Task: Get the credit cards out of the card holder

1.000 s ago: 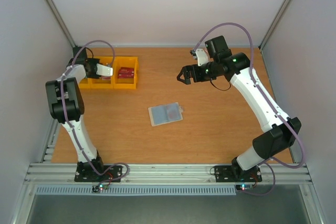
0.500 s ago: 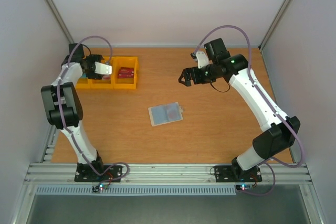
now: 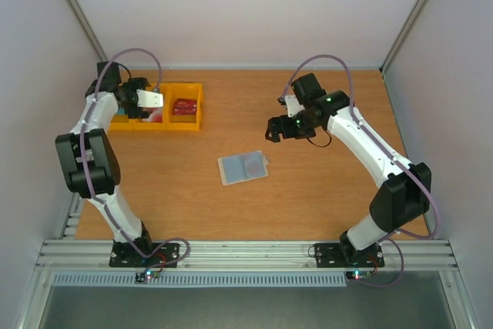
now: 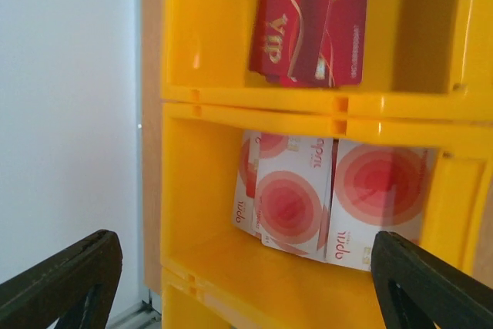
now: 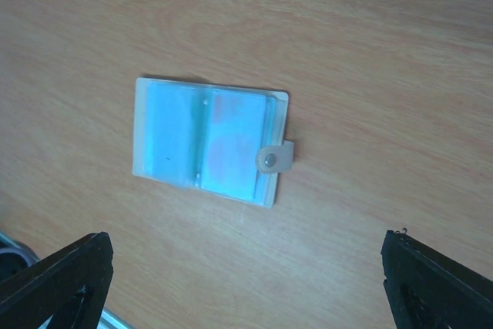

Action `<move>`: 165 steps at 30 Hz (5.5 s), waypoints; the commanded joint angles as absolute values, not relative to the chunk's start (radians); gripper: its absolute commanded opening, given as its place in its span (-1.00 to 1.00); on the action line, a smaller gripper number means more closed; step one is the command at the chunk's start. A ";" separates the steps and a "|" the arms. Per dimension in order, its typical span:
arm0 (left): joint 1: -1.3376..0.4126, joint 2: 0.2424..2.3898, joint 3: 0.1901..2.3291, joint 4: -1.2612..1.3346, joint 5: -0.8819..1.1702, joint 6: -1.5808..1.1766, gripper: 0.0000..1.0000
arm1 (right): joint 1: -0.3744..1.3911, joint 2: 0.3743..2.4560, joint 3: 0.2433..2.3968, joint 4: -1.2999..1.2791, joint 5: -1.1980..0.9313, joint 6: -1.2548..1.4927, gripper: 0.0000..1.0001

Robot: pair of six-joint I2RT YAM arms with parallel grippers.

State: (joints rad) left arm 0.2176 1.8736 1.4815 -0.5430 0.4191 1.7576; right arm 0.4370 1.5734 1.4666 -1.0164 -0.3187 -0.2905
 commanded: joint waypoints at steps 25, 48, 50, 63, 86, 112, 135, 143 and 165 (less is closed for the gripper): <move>-0.382 1.131 0.675 -0.208 0.654 0.265 0.76 | 0.578 2.034 1.426 -0.789 -0.254 -0.255 -0.13; -0.393 1.246 0.436 0.288 0.646 0.049 0.99 | 0.578 1.780 1.442 -0.948 -0.549 -0.557 -0.98; -0.411 1.285 0.450 0.306 0.659 0.094 0.99 | 0.578 1.780 1.437 -0.930 -0.543 -0.555 -0.98; -0.569 1.532 0.485 0.324 0.349 -0.125 0.55 | 0.545 1.853 1.367 -0.829 -0.561 -0.464 -0.96; -0.572 1.607 0.445 0.361 0.316 -0.120 0.26 | 0.540 1.978 1.287 -0.563 -0.626 -0.234 -0.01; -0.586 1.557 0.416 0.387 0.332 -0.087 0.24 | 0.547 1.972 1.317 -0.692 -0.513 -0.145 0.00; -0.583 1.356 0.405 0.205 0.133 -0.254 0.59 | 0.474 1.875 1.193 -0.566 -0.701 -0.178 -0.97; -0.560 1.428 0.363 0.296 0.139 -0.368 0.74 | 0.474 1.882 1.178 -0.543 -0.749 -0.185 -0.86; -0.565 1.508 0.391 0.316 0.139 -0.332 0.39 | 0.492 1.967 1.240 -0.463 -0.836 -0.144 -0.95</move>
